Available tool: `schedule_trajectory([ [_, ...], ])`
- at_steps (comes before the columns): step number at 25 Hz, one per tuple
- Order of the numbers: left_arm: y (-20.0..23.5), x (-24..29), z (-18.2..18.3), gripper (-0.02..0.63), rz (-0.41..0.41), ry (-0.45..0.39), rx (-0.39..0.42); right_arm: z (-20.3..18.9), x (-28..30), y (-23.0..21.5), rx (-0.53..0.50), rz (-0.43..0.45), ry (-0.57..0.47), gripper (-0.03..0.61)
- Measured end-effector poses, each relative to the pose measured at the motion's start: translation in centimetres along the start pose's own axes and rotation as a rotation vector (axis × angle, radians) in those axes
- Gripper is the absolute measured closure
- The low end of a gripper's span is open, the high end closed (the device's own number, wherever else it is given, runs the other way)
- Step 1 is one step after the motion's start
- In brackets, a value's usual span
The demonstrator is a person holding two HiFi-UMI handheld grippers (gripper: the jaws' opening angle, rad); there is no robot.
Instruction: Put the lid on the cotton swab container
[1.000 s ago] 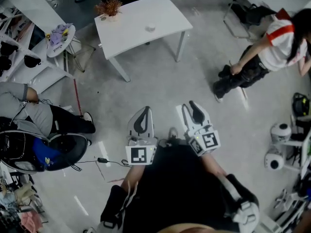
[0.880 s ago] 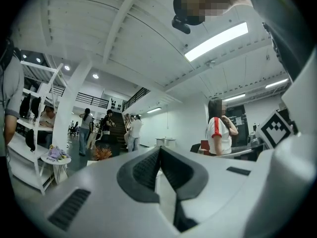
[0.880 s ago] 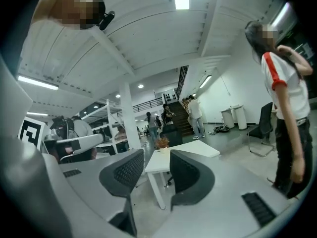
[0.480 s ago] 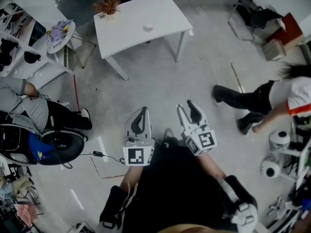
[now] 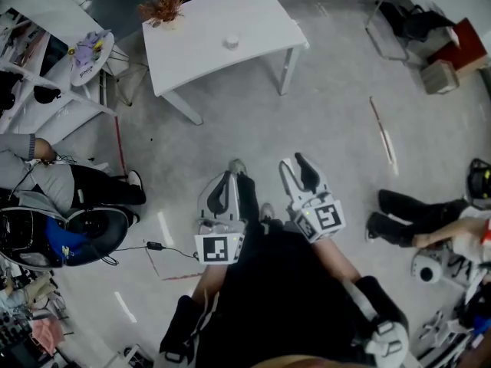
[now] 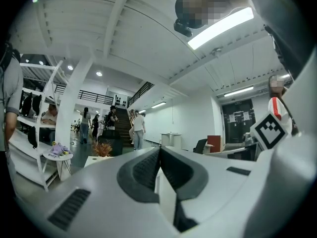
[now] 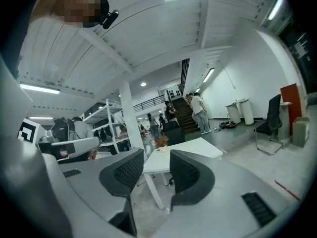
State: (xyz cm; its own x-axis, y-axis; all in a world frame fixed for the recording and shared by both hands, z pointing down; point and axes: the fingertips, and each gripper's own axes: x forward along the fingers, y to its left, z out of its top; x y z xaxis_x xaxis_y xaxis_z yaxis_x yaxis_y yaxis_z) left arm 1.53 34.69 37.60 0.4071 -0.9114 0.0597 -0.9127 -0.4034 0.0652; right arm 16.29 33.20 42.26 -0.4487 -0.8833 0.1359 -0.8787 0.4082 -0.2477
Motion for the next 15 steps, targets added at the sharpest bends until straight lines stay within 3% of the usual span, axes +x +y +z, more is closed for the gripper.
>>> schedule_trajectory([
  [6,3.9,6.1,-1.1,0.607,-0.001,-0.012,-0.015,0.3,6.4,-2.4,0.01,-0.004,0.003,0.433],
  [15,12.5,18.0,1.1,0.607,-0.059,-0.034,-0.02,3.7,20.6,-4.6,-0.022,-0.025,0.03,0.433],
])
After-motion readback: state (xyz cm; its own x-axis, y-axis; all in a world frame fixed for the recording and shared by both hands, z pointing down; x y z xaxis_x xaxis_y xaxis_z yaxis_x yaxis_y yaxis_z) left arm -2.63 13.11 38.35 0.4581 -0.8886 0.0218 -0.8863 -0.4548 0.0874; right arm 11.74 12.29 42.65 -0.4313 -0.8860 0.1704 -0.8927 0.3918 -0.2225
